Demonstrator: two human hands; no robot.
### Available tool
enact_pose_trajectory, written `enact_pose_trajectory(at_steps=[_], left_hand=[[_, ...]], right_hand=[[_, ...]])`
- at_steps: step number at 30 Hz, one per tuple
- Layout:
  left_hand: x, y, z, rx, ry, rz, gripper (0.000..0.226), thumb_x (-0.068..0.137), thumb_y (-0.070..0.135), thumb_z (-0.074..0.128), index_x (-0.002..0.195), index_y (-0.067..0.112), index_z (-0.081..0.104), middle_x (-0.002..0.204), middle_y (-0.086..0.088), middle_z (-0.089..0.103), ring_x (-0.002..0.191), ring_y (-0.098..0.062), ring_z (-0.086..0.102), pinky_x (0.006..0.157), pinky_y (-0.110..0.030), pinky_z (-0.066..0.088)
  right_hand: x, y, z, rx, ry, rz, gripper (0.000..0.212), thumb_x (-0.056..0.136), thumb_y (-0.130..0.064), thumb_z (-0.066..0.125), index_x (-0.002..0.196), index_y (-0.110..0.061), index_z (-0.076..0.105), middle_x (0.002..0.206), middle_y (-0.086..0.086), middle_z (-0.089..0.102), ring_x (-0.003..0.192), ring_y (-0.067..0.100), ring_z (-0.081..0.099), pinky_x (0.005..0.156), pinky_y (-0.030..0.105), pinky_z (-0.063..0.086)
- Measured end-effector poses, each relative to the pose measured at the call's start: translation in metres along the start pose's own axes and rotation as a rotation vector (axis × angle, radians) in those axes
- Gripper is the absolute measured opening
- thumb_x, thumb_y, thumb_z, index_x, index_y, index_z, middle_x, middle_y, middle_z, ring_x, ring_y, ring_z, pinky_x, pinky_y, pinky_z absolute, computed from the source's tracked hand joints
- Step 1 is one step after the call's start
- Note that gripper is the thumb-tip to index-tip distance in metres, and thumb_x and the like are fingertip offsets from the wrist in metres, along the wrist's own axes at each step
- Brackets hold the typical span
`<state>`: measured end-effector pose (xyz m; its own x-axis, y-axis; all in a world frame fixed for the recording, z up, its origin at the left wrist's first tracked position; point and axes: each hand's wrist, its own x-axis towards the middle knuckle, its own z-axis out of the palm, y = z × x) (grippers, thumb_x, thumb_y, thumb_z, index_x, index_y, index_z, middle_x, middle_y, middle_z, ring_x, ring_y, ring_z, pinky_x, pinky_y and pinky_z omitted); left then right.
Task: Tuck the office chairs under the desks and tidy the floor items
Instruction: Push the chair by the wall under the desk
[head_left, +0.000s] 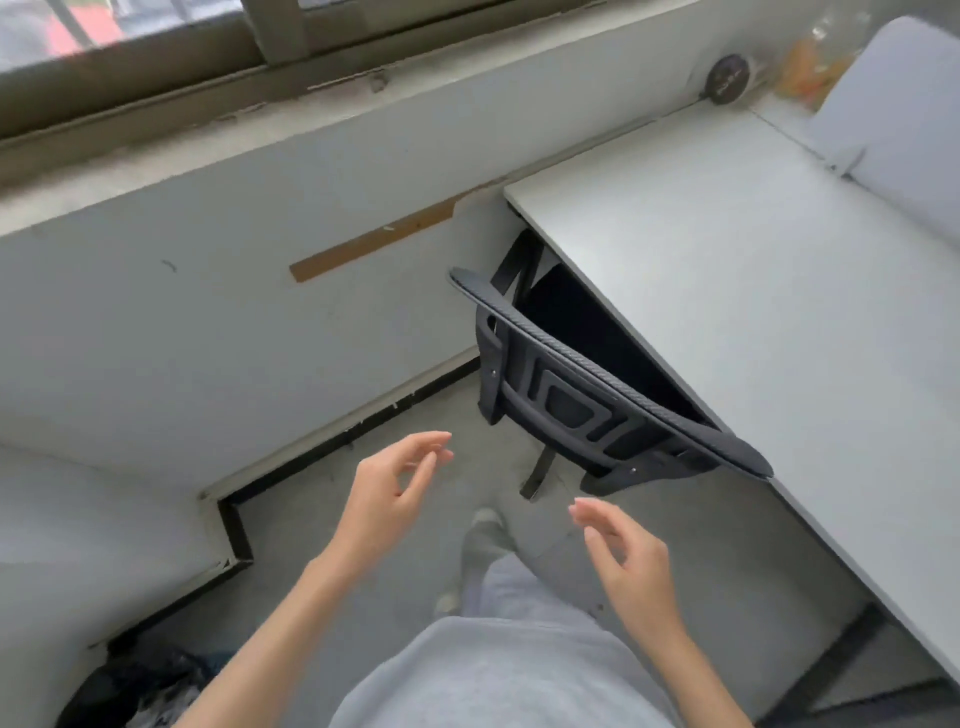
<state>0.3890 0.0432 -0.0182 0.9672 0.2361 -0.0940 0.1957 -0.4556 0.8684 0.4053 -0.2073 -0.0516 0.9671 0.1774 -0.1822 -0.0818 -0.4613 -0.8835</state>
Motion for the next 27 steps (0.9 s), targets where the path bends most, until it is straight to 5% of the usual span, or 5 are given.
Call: enact_pose_trajectory(at_steps=[6, 13, 15, 18, 27], left_hand=[[0.134, 0.03, 0.014, 0.434, -0.118, 0.516, 0.035, 0.084, 0.023, 0.052, 0.117, 0.012, 0.059, 0.113, -0.001, 0.064, 0.108, -0.011, 0.052, 0.094, -0.02, 0.039], [0.231, 0.027, 0.045, 1.038, -0.441, 0.802, 0.042, 0.052, 0.03, 0.084, 0.087, 0.017, 0.065, 0.085, 0.001, 0.069, 0.082, -0.019, 0.067, 0.077, -0.036, 0.053], [0.244, 0.03, 0.049, 1.071, -0.503, 0.83, 0.033, 0.049, 0.026, 0.085, 0.071, 0.017, 0.062, 0.066, 0.003, 0.064, 0.06, -0.018, 0.062, 0.053, -0.025, 0.048], [0.251, 0.033, 0.053, 1.044, -0.596, 0.89, 0.016, 0.078, 0.022, 0.066, 0.089, 0.013, 0.06, 0.084, -0.002, 0.064, 0.078, -0.023, 0.06, 0.058, -0.031, 0.041], [0.244, 0.022, 0.043, 0.964, -0.635, 0.92, 0.01, 0.089, 0.014, 0.049, 0.093, 0.011, 0.057, 0.091, -0.005, 0.064, 0.082, -0.022, 0.057, 0.061, -0.03, 0.042]], right_hand=[[0.104, -0.039, -0.026, -0.478, 0.237, -0.274, 0.043, 0.083, -0.016, 0.061, 0.124, -0.012, 0.054, 0.125, -0.001, 0.057, 0.12, 0.008, 0.045, 0.099, 0.021, 0.039], [0.142, -0.028, -0.037, -0.929, 0.041, 0.198, 0.039, 0.084, -0.04, 0.06, 0.117, -0.02, 0.056, 0.11, -0.007, 0.065, 0.105, 0.014, 0.059, 0.076, 0.031, 0.052], [0.137, -0.024, -0.037, -0.923, 0.163, 0.271, 0.026, 0.072, -0.028, 0.073, 0.094, -0.016, 0.065, 0.081, -0.004, 0.068, 0.079, 0.018, 0.065, 0.06, 0.031, 0.052], [0.124, -0.011, -0.034, -0.943, 0.332, 0.303, 0.027, 0.047, -0.005, 0.082, 0.067, -0.01, 0.066, 0.054, 0.001, 0.061, 0.051, 0.025, 0.059, 0.046, 0.029, 0.048], [0.113, -0.021, -0.016, -0.925, 0.411, 0.443, 0.015, 0.076, -0.012, 0.06, 0.086, -0.015, 0.07, 0.079, 0.007, 0.071, 0.08, 0.031, 0.061, 0.062, 0.031, 0.045]])
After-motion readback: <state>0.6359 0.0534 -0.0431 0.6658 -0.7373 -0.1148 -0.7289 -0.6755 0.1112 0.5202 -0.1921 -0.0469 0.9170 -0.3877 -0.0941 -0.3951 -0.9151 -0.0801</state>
